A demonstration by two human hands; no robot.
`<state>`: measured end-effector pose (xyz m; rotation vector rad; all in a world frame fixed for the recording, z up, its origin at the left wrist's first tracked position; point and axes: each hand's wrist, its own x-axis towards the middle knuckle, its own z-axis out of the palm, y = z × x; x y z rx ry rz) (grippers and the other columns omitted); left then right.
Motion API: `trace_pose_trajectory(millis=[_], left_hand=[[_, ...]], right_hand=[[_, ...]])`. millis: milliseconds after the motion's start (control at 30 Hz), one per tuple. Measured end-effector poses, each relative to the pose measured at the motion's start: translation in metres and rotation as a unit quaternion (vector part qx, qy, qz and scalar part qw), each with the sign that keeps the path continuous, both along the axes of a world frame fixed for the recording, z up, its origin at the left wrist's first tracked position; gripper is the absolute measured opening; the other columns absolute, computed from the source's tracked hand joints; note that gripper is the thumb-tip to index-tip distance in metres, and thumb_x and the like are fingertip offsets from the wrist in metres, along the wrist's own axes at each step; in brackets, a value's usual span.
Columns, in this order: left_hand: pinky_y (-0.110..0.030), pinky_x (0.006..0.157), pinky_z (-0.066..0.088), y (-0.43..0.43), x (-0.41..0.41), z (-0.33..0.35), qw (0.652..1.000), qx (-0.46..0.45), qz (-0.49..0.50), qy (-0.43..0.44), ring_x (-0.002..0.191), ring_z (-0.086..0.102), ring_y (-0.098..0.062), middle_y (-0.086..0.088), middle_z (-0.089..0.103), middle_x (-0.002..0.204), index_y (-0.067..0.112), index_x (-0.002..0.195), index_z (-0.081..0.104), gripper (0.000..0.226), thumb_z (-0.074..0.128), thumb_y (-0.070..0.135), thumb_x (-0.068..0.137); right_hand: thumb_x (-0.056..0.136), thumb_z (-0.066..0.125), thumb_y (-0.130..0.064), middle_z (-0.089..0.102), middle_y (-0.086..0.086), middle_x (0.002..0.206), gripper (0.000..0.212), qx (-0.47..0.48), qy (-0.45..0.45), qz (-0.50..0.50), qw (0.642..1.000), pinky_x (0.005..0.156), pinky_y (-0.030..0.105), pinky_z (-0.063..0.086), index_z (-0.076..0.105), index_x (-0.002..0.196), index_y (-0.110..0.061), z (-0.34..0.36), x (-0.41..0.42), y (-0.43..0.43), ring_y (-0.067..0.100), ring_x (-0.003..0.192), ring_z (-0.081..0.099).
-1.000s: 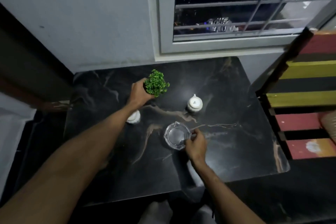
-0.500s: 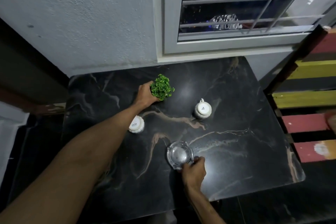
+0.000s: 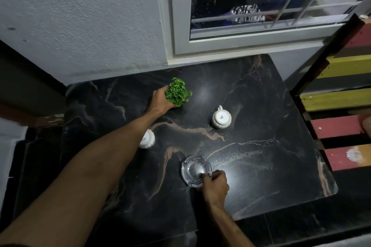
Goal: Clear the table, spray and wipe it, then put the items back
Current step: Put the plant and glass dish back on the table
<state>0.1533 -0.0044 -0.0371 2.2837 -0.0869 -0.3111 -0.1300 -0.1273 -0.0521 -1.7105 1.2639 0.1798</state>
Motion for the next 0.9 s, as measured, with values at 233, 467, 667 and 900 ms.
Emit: trace_pose_trajectory(millis=[233, 467, 667, 900], left_hand=[[-0.035, 0.097, 0.055, 0.000, -0.001, -0.001, 1.000, -0.001, 0.003, 0.002, 0.105, 0.071, -0.022, -0.012, 0.077, 0.114, 0.006, 0.121, 0.071, 0.062, 0.096, 0.015, 0.064], [-0.039, 0.099, 0.054, -0.005, -0.004, -0.004, 1.000, -0.010, 0.016, 0.002, 0.109, 0.071, -0.024, -0.013, 0.076, 0.116, 0.006, 0.123, 0.070, 0.065, 0.096, 0.017, 0.065], [-0.027, 0.100, 0.050, -0.004, -0.005, -0.002, 1.000, 0.002, 0.008, 0.019, 0.114, 0.068, -0.024, -0.012, 0.073, 0.122, 0.008, 0.130, 0.065, 0.075, 0.097, 0.017, 0.063], [-0.026, 0.103, 0.046, 0.000, -0.012, 0.003, 0.999, 0.002, 0.013, 0.035, 0.121, 0.061, -0.026, -0.012, 0.066, 0.132, 0.011, 0.140, 0.053, 0.092, 0.097, 0.009, 0.059]], right_hand=[[0.084, 0.071, -0.026, 0.069, 0.005, 0.075, 0.018, -0.010, 0.012, 0.037, 0.999, 0.068, 0.034, 0.050, 0.054, 0.081, -0.019, 0.003, 0.002, -0.008, 0.023, 0.072, 0.066], [0.083, 0.071, -0.025, 0.068, 0.004, 0.075, 0.018, -0.007, 0.009, 0.042, 0.999, 0.071, 0.040, 0.057, 0.056, 0.077, -0.019, 0.001, 0.002, -0.007, 0.024, 0.072, 0.068], [0.082, 0.072, -0.028, 0.071, 0.004, 0.075, 0.019, 0.004, 0.011, 0.061, 0.998, 0.071, 0.041, 0.060, 0.055, 0.078, -0.021, 0.001, 0.000, -0.008, 0.025, 0.070, 0.071], [0.082, 0.068, -0.020, 0.070, 0.006, 0.077, 0.011, 0.002, 0.006, 0.084, 0.996, 0.075, 0.043, 0.059, 0.058, 0.079, -0.015, 0.002, 0.006, -0.012, 0.025, 0.074, 0.069]])
